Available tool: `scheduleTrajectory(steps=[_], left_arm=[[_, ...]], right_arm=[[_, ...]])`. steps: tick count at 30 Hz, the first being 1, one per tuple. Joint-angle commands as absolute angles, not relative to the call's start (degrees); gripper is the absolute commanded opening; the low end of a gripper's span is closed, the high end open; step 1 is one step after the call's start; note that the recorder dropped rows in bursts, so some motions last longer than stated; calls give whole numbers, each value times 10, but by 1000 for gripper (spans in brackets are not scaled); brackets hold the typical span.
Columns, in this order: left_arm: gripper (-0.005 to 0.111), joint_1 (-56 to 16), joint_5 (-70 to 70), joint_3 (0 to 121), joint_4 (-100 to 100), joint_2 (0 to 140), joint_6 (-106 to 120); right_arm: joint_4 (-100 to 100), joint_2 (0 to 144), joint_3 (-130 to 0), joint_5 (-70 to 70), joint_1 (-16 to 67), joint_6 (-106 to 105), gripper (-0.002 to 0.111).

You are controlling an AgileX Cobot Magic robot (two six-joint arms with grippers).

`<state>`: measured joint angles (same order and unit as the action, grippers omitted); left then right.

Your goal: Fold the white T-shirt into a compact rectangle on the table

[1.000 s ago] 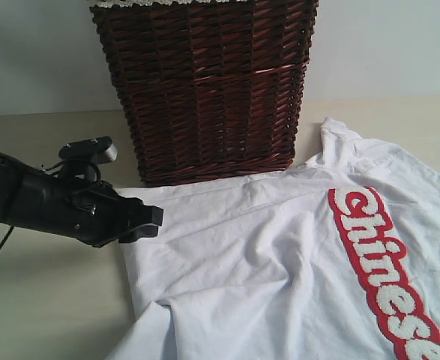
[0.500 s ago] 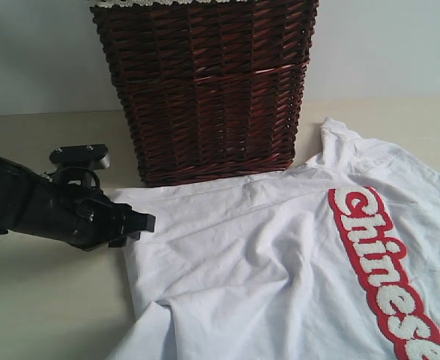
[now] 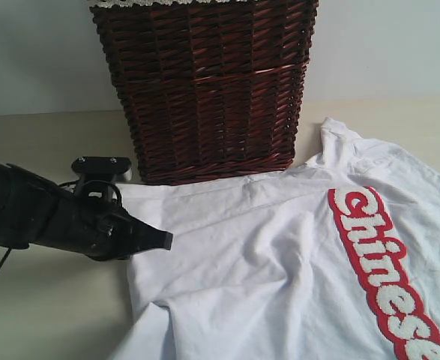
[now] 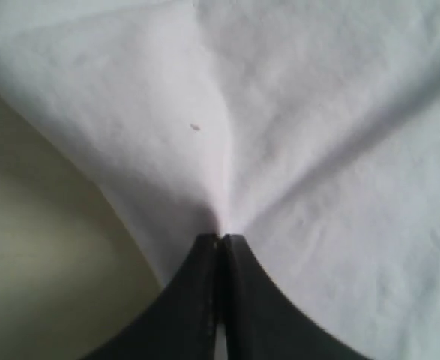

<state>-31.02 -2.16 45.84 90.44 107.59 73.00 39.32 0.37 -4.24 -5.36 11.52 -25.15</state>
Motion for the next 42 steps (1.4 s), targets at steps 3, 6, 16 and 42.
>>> scheduleTrajectory(steps=[3, 6, 16, 42], left_arm=[[0, -312, 51, 460, 900, 1035, 733], [0, -312, 77, 460, 787, 1019, 733], [0, -461, 22, 461, 327, 1058, 735], [66, -349, 111, 461, 401, 893, 472]], right_arm=[[389, 0, -37, -57, 111, -253, 4], [389, 0, -37, -57, 111, -253, 4], [389, 0, -37, -57, 111, -253, 4], [389, 0, -37, -57, 111, -253, 4]])
